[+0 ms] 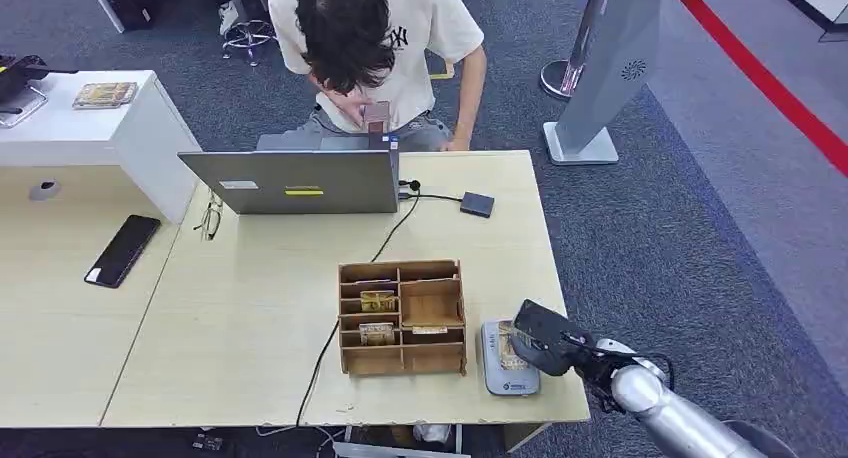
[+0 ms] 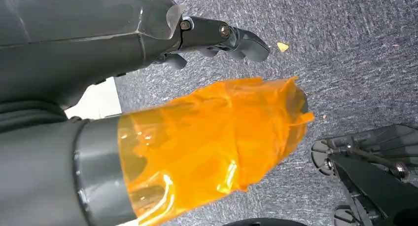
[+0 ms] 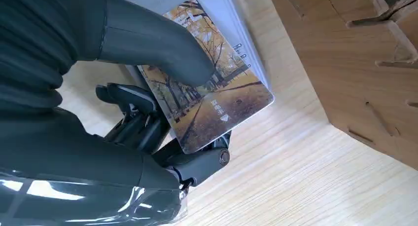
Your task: Pass the card to the sensor for recognition and then transmit it.
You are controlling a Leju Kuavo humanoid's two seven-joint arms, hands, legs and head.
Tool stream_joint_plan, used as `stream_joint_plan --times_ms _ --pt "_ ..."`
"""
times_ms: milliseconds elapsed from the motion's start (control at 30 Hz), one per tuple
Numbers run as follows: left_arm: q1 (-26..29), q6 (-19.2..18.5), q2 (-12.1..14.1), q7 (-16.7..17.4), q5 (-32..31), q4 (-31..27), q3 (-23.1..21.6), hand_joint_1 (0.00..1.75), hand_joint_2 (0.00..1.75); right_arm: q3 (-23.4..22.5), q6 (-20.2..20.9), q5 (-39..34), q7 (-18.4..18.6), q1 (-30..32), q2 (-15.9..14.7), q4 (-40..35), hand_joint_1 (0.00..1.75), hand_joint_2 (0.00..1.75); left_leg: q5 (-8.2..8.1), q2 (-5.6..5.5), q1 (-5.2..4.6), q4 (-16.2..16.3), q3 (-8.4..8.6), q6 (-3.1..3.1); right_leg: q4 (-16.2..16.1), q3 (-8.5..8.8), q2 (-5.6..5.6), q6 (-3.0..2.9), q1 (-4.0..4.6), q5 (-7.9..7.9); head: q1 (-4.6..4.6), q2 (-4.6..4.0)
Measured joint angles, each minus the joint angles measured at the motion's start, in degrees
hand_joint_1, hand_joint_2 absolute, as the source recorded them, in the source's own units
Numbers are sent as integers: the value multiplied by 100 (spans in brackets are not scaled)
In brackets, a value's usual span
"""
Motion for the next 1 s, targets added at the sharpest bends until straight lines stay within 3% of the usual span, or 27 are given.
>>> stream_joint_plan --times_ms 1000 --pt "-27 7 0 -2 7 0 0 0 0 127 2 -31 -114 -177 22 195 175 175 1 0 0 0 4 0 0 5 0 0 0 0 0 0"
